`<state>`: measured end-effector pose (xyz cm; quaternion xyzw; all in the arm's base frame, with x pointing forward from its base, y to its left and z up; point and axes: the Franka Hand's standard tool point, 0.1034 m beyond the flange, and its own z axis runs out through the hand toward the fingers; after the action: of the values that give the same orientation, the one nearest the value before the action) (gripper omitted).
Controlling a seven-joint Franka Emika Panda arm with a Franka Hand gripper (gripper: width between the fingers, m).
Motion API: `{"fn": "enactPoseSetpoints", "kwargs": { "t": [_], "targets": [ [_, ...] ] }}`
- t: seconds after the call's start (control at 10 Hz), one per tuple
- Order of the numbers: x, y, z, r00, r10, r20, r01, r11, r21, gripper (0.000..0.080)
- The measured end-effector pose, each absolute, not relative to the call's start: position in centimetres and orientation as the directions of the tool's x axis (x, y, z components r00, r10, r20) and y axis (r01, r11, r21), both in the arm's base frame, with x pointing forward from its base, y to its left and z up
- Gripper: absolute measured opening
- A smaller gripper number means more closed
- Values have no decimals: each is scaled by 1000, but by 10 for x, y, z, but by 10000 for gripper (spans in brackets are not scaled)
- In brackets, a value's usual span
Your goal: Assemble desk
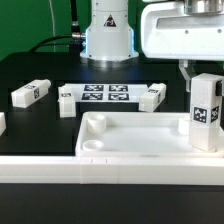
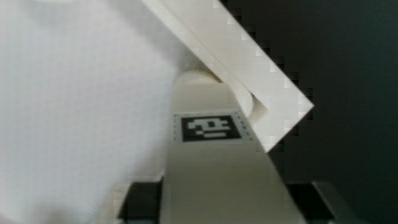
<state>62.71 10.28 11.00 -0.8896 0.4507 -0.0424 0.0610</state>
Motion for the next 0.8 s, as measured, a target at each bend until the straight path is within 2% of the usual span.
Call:
{"fn": "enactPoseSetpoints", "kwargs": {
  "t": [0.3, 0.4, 0.5, 0.6, 0.7, 0.8],
  "targets": [
    [626, 105, 110, 444, -896, -15, -887, -437, -146, 294],
    [626, 107, 109, 427, -904, -24, -896, -419, -149, 370],
    [626, 107, 109, 447, -894, -21, -886, -439, -149, 506],
    [626, 107, 109, 478, -878, -16, -870, -470, -150, 506],
    [626, 106, 109, 531, -848, -6, -839, -524, -150, 619],
    [626, 106, 109, 617, -787, 10, -777, -612, -149, 640]
  ]
}}
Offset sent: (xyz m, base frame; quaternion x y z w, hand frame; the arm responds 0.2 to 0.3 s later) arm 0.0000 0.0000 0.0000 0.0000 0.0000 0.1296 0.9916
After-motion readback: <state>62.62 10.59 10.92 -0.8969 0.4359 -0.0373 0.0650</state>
